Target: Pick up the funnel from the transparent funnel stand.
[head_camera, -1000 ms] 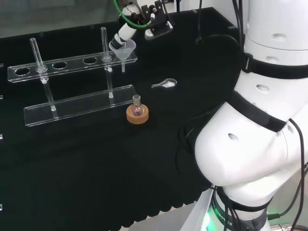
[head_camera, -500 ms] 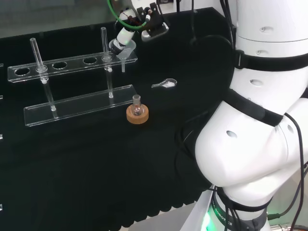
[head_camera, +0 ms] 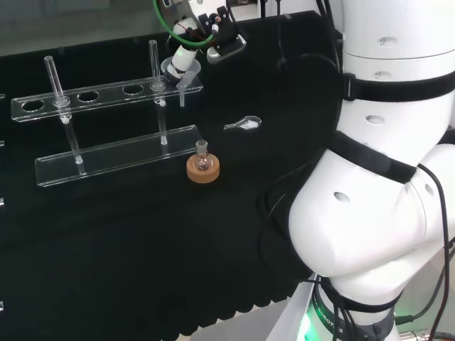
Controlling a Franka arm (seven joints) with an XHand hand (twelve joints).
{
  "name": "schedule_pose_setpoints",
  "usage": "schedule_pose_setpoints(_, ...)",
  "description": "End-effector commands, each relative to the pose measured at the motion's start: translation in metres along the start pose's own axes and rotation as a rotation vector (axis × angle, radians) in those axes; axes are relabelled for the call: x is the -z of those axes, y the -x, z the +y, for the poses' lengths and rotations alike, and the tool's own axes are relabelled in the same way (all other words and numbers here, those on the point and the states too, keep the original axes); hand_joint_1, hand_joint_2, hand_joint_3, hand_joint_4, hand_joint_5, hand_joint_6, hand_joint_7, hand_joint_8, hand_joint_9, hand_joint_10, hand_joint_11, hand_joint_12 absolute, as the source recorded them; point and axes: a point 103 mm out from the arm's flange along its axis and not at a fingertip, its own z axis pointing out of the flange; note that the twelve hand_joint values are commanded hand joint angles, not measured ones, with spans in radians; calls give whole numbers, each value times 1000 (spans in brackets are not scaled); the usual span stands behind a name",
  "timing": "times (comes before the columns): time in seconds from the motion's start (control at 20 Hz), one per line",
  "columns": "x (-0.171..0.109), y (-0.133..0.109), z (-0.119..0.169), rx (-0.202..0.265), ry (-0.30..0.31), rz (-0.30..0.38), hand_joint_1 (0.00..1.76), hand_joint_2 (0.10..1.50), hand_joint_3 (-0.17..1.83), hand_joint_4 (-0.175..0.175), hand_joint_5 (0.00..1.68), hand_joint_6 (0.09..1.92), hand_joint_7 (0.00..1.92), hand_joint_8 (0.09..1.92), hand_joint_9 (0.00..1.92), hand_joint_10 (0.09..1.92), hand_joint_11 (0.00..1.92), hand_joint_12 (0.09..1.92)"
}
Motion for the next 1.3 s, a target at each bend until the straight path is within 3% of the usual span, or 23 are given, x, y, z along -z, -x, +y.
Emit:
schedule_pose_setpoints(0.05, -2, -3, 4, -16, -7, -12, 534, 750, 135, -12, 69, 87, 0, 526, 160, 906, 254, 1535)
schedule_pose_setpoints(0.2, -6, 2, 5, -22, -2, 6, 550, 755, 140, -12, 89, 87, 0, 587, 190, 898, 257, 1537)
schedule_pose_setpoints(0.3, 2, -29, 6, -33, -1, -37, 557, 756, 144, -11, 99, 87, 0, 613, 204, 891, 259, 1537)
schedule_pose_setpoints(0.35, 3, -30, 6, -37, -12, -11, 561, 756, 147, -11, 105, 87, 0, 629, 212, 887, 260, 1536)
schedule_pose_setpoints(0.4, 2, -29, 6, -33, -14, 0, 564, 757, 149, -12, 110, 87, 0, 640, 218, 884, 261, 1536)
schedule_pose_setpoints(0.55, -11, 9, 8, -10, -11, -4, 570, 754, 160, -13, 126, 87, 0, 694, 261, 859, 275, 1532)
schedule_pose_setpoints(0.6, -5, -2, 8, -1, -14, -44, 572, 753, 164, -14, 131, 87, 1, 707, 274, 849, 278, 1532)
schedule_pose_setpoints(0.8, -8, 3, 8, -23, -9, -26, 577, 749, 179, -16, 147, 87, 14, 736, 316, 812, 284, 1530)
schedule_pose_setpoints(0.85, -1, -20, 8, -43, -12, -59, 578, 749, 181, -16, 149, 87, 15, 738, 320, 808, 285, 1530)
schedule_pose_setpoints(0.95, 2, -27, 7, -21, -13, -61, 580, 749, 184, -16, 152, 87, 17, 740, 324, 804, 285, 1529)
schedule_pose_setpoints(1.1, -8, 2, 9, -9, -9, -38, 591, 742, 215, -20, 204, 87, 87, 747, 442, 740, 285, 1530)
schedule_pose_setpoints(1.2, -15, 7, 9, -25, 4, -8, 608, 737, 241, -25, 267, 87, 164, 750, 528, 696, 291, 1523)
schedule_pose_setpoints(1.3, -17, 4, 11, 14, 13, -32, 633, 730, 276, -30, 341, 87, 237, 744, 609, 650, 307, 1510)
